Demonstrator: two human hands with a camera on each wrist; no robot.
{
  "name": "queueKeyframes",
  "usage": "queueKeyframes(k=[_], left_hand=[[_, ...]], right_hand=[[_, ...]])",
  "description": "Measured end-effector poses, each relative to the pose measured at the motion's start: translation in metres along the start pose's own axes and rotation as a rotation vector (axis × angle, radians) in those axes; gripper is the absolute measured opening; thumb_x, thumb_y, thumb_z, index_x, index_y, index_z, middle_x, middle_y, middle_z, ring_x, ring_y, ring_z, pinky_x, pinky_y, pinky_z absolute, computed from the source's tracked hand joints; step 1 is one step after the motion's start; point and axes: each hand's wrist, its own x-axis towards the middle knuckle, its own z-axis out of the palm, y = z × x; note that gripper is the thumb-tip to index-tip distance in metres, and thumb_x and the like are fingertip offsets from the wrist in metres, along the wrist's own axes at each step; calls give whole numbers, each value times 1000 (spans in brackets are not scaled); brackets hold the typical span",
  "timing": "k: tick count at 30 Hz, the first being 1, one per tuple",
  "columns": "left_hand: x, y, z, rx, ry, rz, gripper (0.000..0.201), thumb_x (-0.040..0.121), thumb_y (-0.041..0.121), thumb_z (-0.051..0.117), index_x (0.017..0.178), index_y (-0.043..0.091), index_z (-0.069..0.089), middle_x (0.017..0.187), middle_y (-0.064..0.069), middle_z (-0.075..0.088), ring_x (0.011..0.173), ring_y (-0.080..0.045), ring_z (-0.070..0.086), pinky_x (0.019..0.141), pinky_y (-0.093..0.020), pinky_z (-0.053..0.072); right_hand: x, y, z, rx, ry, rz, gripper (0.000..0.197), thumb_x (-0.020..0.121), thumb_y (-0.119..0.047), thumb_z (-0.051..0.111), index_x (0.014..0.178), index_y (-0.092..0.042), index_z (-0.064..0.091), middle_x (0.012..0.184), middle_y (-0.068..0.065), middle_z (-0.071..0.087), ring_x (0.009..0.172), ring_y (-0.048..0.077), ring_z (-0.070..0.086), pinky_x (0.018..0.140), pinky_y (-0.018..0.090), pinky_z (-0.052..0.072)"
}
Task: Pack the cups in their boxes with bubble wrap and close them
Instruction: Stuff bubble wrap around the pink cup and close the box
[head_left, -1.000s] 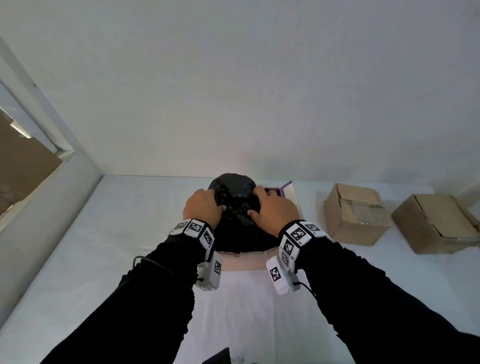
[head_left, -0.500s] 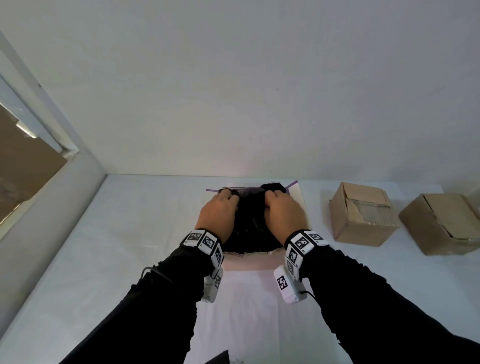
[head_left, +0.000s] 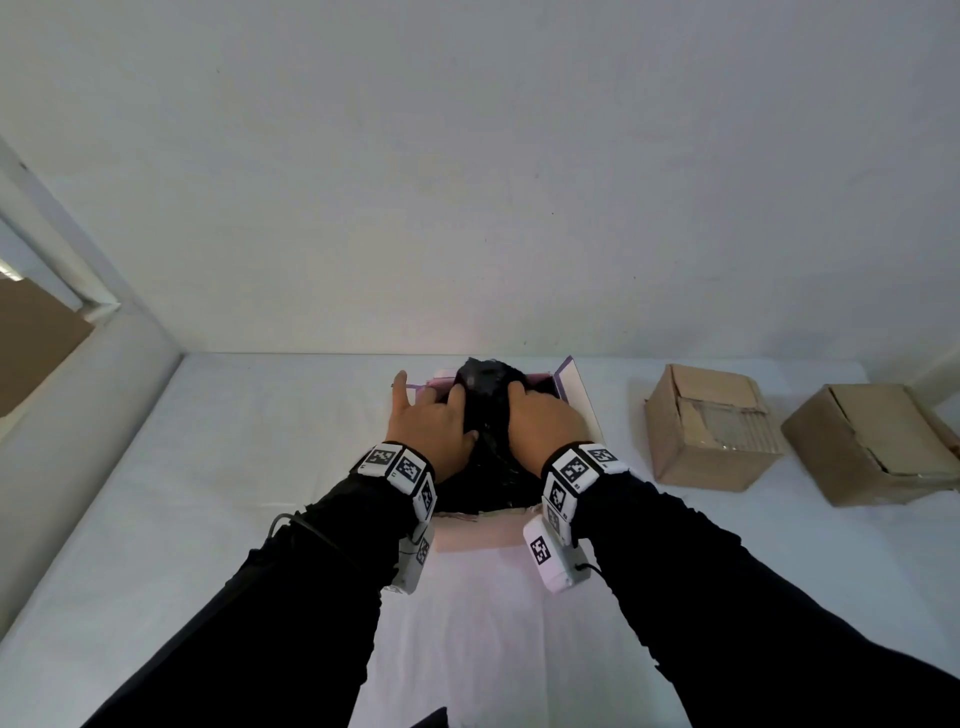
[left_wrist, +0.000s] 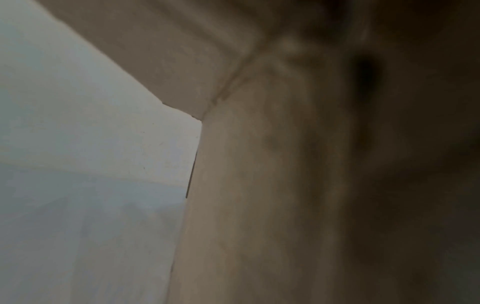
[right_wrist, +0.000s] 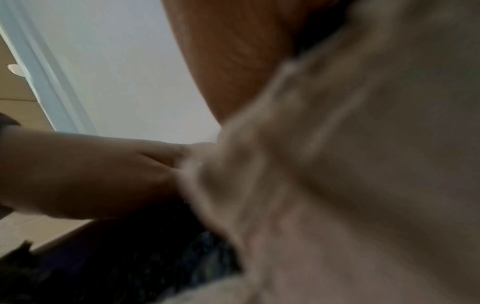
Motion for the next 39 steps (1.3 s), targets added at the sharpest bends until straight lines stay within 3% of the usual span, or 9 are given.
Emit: queueKeyframes(k=[4,9,12,15,18,24,31,36,39], left_hand=[[2,-1,-4,82,-100,32,49,95,52,31,120,22,60,119,2,62,130,-20,36,112,-61,-2],[-1,-5,-7,50,36,30,51,86,60,47,115,20,59,119,-2,56,118,-24,45,108,-48,19],[-2,-8,-5,-81,155,37,61,77,55,60,122,16,45,116,-2,49,105,-26,54,99,-41,32],[-3,-7,-4,-55,116,67,75,81,54,56,143,22,27,126,1,55,115,-22,53,107,-45,22],[-2,-9,-2,-38,94,80,74,83,53,47,148,29,21,117,4,65,119,-22,51,106,-51,13],[1,-12,0,58,37,104,46,89,51,31,104,21,63,105,7,67,119,-19,44,107,-55,4],[5,-11,-4,47,-112,107,45,87,44,33,104,22,68,106,7,64,127,-20,31,111,-59,0],[-4,-17,-6,9,-30,116,36,85,32,48,119,22,57,121,3,57,129,-21,38,114,-52,4],[-6,-18,-4,27,75,109,40,83,27,58,122,22,56,126,1,55,126,-24,41,115,-48,8]], right_hand=[[6,-3,-3,-62,-136,-13,30,94,-9,37,117,-3,55,116,18,61,114,35,51,84,39,43],[10,8,-5,193,144,-48,24,79,0,51,100,-9,52,105,9,51,80,26,49,61,33,36],[8,14,-3,148,208,-219,34,74,4,52,104,-12,52,111,7,48,91,28,49,61,35,38],[10,14,0,130,41,-268,41,86,-9,53,126,-16,48,124,5,56,107,27,56,74,38,47],[16,14,7,-46,-10,-299,38,91,-20,47,129,-20,45,120,3,64,102,26,61,80,37,45],[19,13,15,-314,-91,-291,40,94,-29,40,133,-25,49,133,9,51,128,31,36,107,45,24],[18,14,14,-301,-140,-287,45,90,-28,45,133,-18,43,127,13,55,112,32,54,102,40,32],[13,23,-5,-229,76,-303,33,80,-13,54,113,-12,57,113,10,59,104,31,53,86,39,40],[5,33,-8,-364,112,-255,16,82,-16,50,88,-15,64,87,4,68,95,27,57,92,42,29]])
